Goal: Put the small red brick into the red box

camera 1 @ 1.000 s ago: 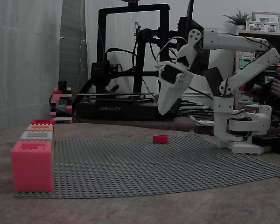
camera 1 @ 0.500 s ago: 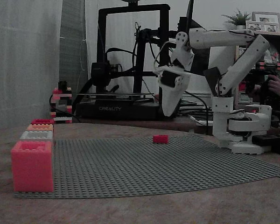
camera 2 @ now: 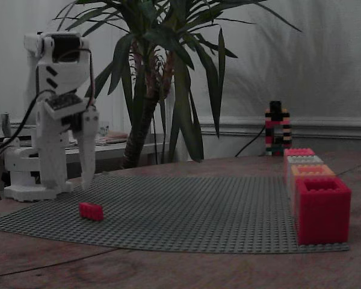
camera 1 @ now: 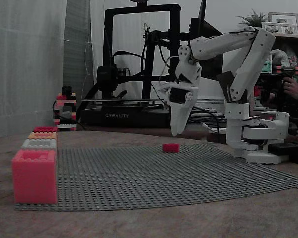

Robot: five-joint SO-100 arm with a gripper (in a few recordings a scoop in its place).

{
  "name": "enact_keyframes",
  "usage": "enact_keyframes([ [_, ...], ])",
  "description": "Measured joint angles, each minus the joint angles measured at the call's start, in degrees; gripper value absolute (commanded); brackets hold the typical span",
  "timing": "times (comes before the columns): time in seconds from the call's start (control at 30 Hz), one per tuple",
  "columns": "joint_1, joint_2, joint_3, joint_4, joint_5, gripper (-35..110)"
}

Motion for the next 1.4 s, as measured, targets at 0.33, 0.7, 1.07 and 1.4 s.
enact_keyframes([
  [0.33, 0.0, -3.08, 0.26, -5.71, -0.97, 24],
  [0.7, -0.88, -4.75, 3.16, -6.15, -0.09, 24],
  [1.07, -2.55, -6.15, 5.98, -11.69, 1.67, 24],
  [1.4, -4.22, -7.65, 7.21, -16.7, 5.01, 2],
])
